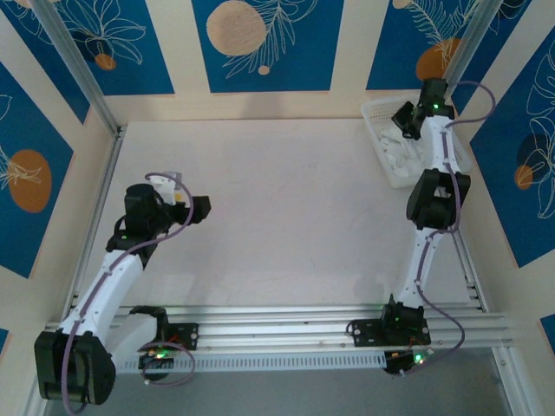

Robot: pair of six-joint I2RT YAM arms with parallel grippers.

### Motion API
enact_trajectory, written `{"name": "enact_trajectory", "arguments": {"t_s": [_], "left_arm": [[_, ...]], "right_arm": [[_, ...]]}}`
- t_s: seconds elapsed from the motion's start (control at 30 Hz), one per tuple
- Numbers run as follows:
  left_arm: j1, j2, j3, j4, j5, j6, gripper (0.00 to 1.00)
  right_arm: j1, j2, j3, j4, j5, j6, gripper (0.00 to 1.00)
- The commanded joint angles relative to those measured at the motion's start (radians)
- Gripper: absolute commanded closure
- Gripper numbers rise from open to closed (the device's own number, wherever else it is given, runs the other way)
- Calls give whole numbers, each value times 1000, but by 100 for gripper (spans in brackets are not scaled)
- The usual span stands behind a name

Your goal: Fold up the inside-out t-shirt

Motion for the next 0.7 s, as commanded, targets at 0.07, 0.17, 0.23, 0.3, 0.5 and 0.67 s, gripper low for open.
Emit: {"name": "enact_trajectory", "arguments": {"t_s": [0.07,0.17,0.23,0.3,0.5,0.67], "left_arm": [[-12,-66,82,-80,50,-98,13],[-13,-81,132,-130,80,-149,16],[-13,-90,167,-158,100,-166,18],[-12,-101,195,-177,108,-173,18],[-15,-136,223,-204,101,-173,17],[-15,-162,185,-210,55,-198,15]], "right_arm": [[105,-459,-177,272,-19,-40,100],[155,-561,-109,279,-91,-79,100],[184,-588,-4,252,-192,-98,100],[212,-604,99,227,-295,-103,100],[310,-693,110,283,-522,-11,100],[411,-735,-94,94,-505,-19,100]]}}
